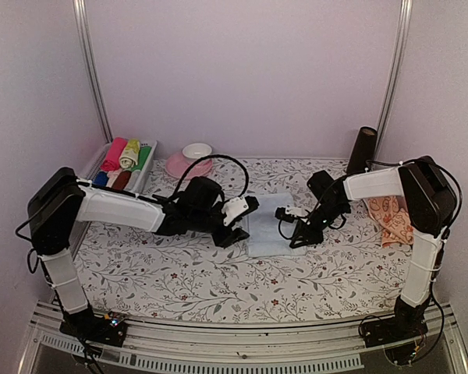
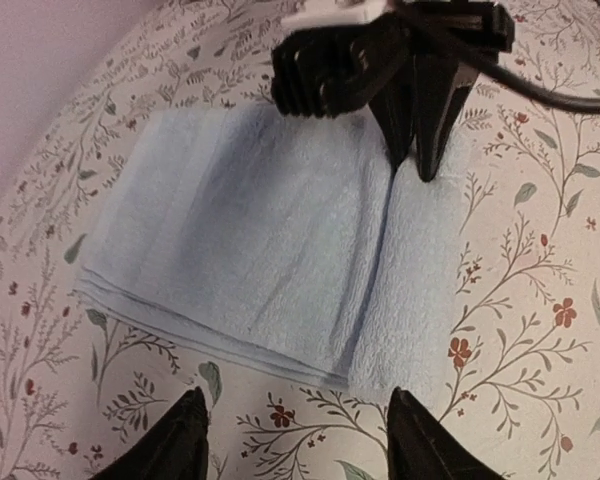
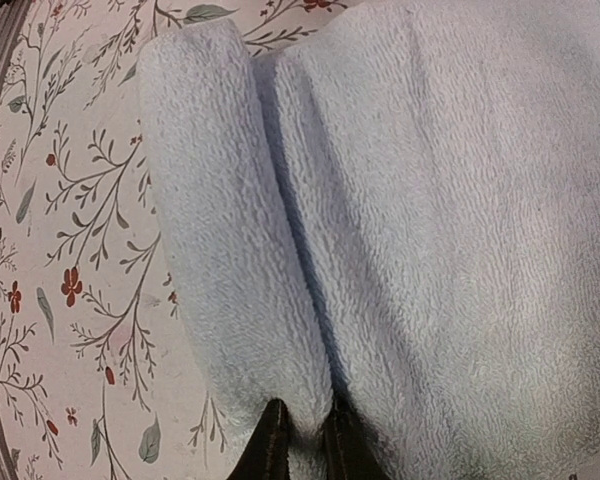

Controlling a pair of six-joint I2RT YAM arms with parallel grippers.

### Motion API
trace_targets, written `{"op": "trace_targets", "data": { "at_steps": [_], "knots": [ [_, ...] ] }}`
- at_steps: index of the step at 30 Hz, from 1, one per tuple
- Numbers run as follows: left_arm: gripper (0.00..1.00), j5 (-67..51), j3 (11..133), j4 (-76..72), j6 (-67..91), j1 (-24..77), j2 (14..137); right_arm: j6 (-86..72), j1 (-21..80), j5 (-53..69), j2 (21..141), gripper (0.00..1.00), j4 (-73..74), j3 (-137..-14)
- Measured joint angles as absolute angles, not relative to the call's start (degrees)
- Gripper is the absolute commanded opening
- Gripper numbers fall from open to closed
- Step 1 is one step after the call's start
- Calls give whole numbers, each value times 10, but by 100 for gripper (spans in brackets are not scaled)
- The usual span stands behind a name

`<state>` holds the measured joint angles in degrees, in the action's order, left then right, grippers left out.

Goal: Roll the towels
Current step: Roll the towel at the center of the board.

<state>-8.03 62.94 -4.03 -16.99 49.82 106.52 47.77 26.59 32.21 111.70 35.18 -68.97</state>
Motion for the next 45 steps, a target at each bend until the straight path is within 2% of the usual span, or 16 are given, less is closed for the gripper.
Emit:
{"op": "trace_targets", "data": {
  "at_steps": [6,14,19,24,31,33,36,41,45],
  "knots": [
    [68,-40,571,-130,-278,557,1021,478,266,322,1125,14,364,-703],
    [67,42,572,-138,-383,622,1090,478,266,322,1127,14,371,-708],
    [62,83,583,-136,-409,626,1126,478,266,323,1128,14,373,-708],
    [50,111,606,-137,-419,626,1150,478,265,324,1129,14,373,-709],
    [15,133,611,-133,-430,627,1164,478,265,328,1130,15,373,-709],
    [11,140,613,-135,-433,628,1170,478,265,329,1130,18,374,-709],
    [5,145,619,-132,-431,630,1173,482,264,329,1130,32,375,-709],
    [2,134,619,-128,-416,628,1171,498,262,324,1108,53,366,-697],
    [2,93,620,-108,-391,615,1161,517,256,307,1026,61,337,-637]
  ]
}}
